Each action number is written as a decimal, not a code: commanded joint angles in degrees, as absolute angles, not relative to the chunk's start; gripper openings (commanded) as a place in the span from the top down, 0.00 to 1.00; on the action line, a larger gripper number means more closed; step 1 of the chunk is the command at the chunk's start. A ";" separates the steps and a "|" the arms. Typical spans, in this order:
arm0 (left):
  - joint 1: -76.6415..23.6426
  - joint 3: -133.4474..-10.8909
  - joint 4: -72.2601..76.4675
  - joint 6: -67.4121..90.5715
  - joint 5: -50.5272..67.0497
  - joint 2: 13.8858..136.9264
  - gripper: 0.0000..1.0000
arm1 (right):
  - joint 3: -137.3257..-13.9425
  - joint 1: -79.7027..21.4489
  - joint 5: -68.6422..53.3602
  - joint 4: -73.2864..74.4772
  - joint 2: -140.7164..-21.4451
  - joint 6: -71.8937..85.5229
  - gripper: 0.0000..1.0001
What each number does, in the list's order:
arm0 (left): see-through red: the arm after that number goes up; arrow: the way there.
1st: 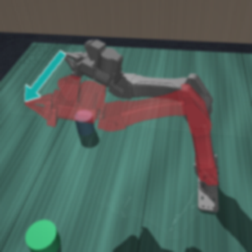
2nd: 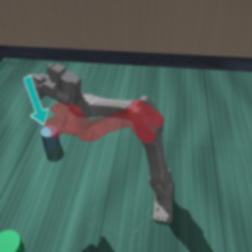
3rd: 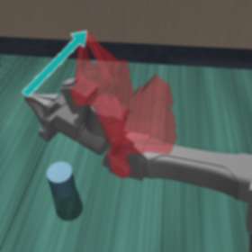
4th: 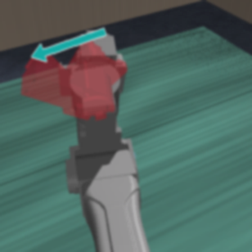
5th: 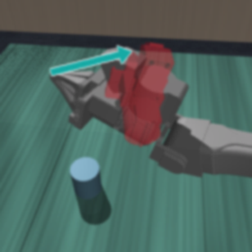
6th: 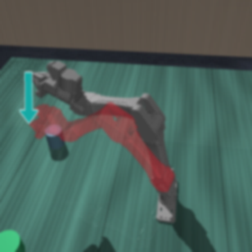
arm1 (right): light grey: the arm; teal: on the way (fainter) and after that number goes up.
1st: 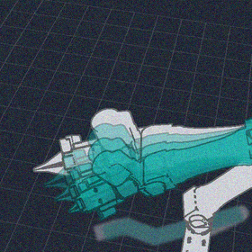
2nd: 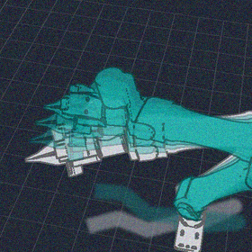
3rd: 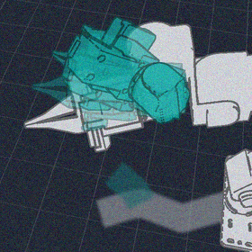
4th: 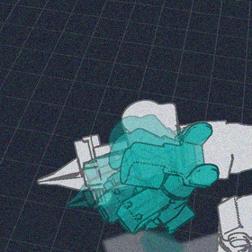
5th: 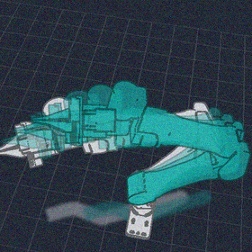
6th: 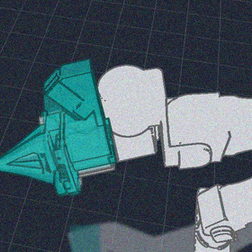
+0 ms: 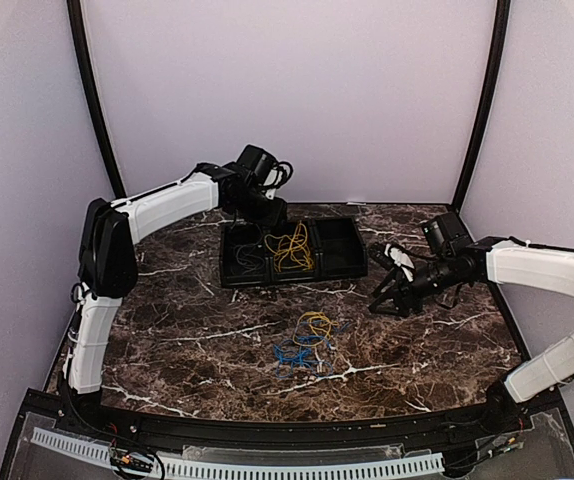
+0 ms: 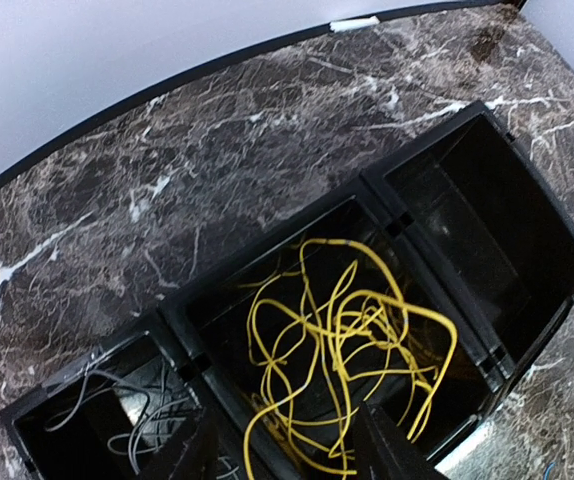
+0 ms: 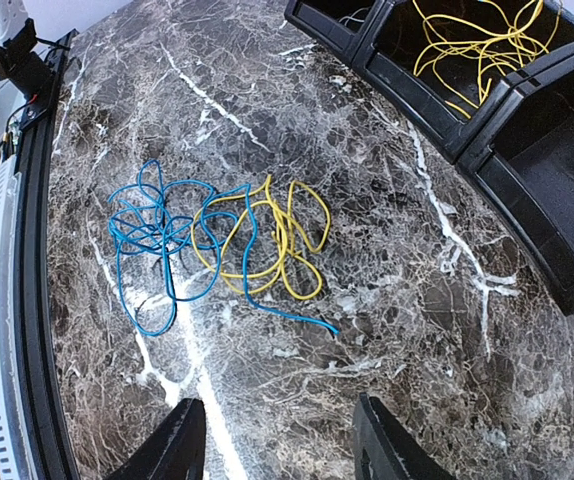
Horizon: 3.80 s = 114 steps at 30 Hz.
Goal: Untangle the cables
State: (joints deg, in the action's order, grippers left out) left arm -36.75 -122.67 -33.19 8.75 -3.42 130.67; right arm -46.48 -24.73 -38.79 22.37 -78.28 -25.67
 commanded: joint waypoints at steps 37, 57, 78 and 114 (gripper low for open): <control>-34.10 -122.00 -40.90 25.73 3.16 131.13 0.79 | -47.11 -24.51 -39.66 21.60 -78.35 -26.59 0.48; -37.55 -120.80 -29.02 27.75 8.69 134.59 1.00 | -46.94 -24.50 -39.56 21.38 -78.97 -26.99 0.49; -38.66 -118.85 -41.27 24.49 -1.84 120.84 0.55 | -64.26 -32.25 -38.92 25.29 -99.89 -28.56 0.52; -50.97 -56.59 13.46 16.31 6.20 86.77 0.49 | -78.06 -35.58 -45.87 35.25 -106.01 -30.75 0.99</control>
